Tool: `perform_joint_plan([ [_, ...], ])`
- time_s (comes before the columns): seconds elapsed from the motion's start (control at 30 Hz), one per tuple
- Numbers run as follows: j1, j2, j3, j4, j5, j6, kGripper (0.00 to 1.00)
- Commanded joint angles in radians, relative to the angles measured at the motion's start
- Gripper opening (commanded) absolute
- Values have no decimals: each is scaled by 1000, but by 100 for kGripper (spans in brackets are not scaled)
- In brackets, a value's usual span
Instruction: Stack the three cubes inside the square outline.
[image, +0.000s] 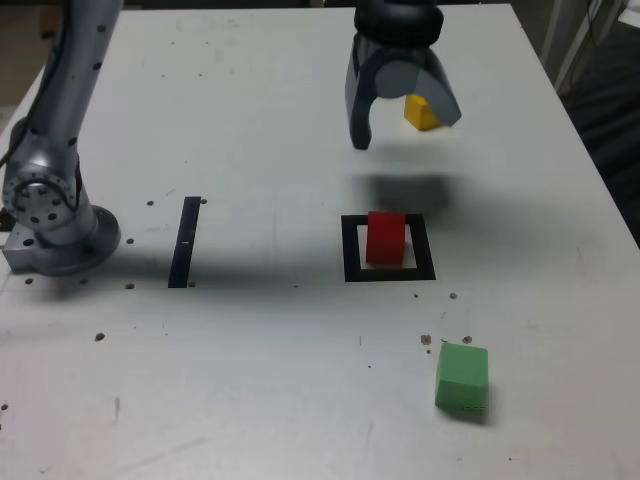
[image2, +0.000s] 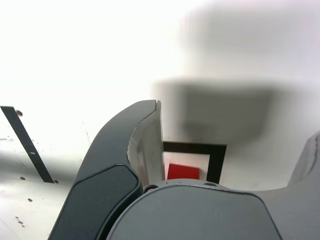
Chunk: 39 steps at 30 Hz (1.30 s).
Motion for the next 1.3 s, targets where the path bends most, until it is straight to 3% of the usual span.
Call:
perform_joint_plan([
  [0.0,28,25,-40,20,3,6,100],
  [0.6,167,223,-407,181,0,-19,99],
  [1.07,224,386,-581,236,-46,-21,96],
  [1.27,232,437,-631,246,-65,-21,89],
])
